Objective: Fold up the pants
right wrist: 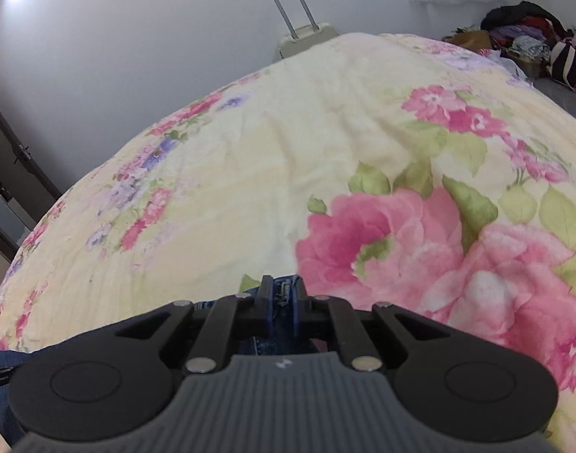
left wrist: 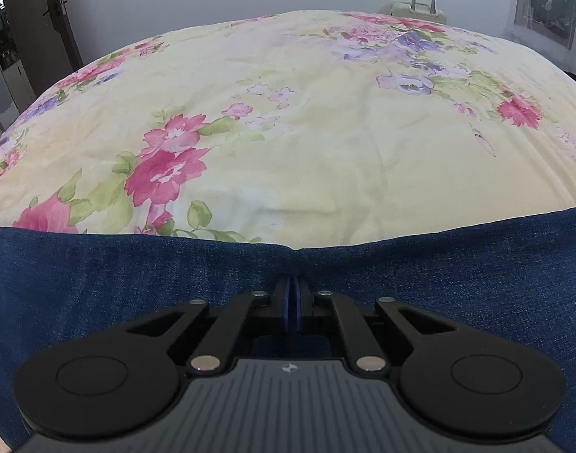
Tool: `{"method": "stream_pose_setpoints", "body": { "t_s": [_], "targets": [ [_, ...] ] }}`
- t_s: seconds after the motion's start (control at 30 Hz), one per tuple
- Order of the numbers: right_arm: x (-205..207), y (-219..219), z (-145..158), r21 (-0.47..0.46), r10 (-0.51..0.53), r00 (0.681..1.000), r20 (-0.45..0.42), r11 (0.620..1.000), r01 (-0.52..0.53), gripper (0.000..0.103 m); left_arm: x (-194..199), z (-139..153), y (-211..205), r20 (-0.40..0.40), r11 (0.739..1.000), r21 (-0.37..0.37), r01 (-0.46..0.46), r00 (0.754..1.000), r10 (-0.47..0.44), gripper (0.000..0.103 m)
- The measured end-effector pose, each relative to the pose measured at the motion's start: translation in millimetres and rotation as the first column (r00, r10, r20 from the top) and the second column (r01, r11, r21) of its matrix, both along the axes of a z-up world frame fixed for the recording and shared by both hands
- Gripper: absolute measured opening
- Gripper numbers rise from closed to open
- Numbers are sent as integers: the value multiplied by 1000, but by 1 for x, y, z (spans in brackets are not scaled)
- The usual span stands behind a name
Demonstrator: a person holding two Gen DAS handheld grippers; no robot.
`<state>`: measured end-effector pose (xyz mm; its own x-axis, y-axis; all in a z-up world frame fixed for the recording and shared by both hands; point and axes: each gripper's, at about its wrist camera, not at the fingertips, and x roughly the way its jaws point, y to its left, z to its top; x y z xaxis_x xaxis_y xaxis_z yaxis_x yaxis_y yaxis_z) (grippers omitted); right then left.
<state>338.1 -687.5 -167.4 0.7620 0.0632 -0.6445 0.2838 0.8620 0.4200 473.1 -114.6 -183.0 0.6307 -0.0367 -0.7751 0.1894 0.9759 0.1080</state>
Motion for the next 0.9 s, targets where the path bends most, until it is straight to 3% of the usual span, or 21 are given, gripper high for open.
{"method": "stream_pose_setpoints", "body": {
  "t_s": [0.07,0.1,0.13,0.23,0.37,0.47,0.53,0.57,0.63,0.73,0.8,0.9],
  "targets": [
    [0,-2,-7,5,-3,1000,-13,1000,3,4,-3,6,-2,18,999,27,-19,1000,19,9],
    [-1,-3,-5,3,-17,1000,-23,1000,17,11,-7,11,-2,29,999,26,-21,999,20,9],
    [-4,-5,-1,-2,-39,999,-29,999,39,16,-12,17,-2,37,1000,11,-13,999,12,9],
    [-30,-5,20,-23,-41,999,-18,999,41,19,-31,35,-8,56,999,-30,36,998,-34,9],
    [-84,21,50,-125,40,999,17,991,-37,19,-71,54,-32,52,985,-102,137,990,-133,9],
    [-123,43,56,-199,97,995,32,976,-89,18,-107,57,-59,38,961,-143,236,972,-233,9],
    [-147,52,51,-273,61,998,6,960,-57,20,-127,55,-74,23,944,-173,280,960,-281,9],
    [-158,49,48,-247,24,1000,6,969,-22,22,-135,53,-81,15,938,-180,296,954,-298,9],
    [-183,31,36,-86,-51,999,16,995,52,39,-148,47,-93,-1,931,-184,316,947,-322,9],
    [-210,7,7,174,-135,991,-2,976,133,40,-154,32,-106,-43,929,-182,321,942,-334,9],
    [-219,-6,-17,369,-186,982,-10,913,177,40,-153,23,-110,-65,935,-172,310,943,-325,9],
    [-223,-18,-56,643,-286,958,-6,732,223,45,-154,16,-110,-87,943,-178,281,950,-300,9]
  ]
}}
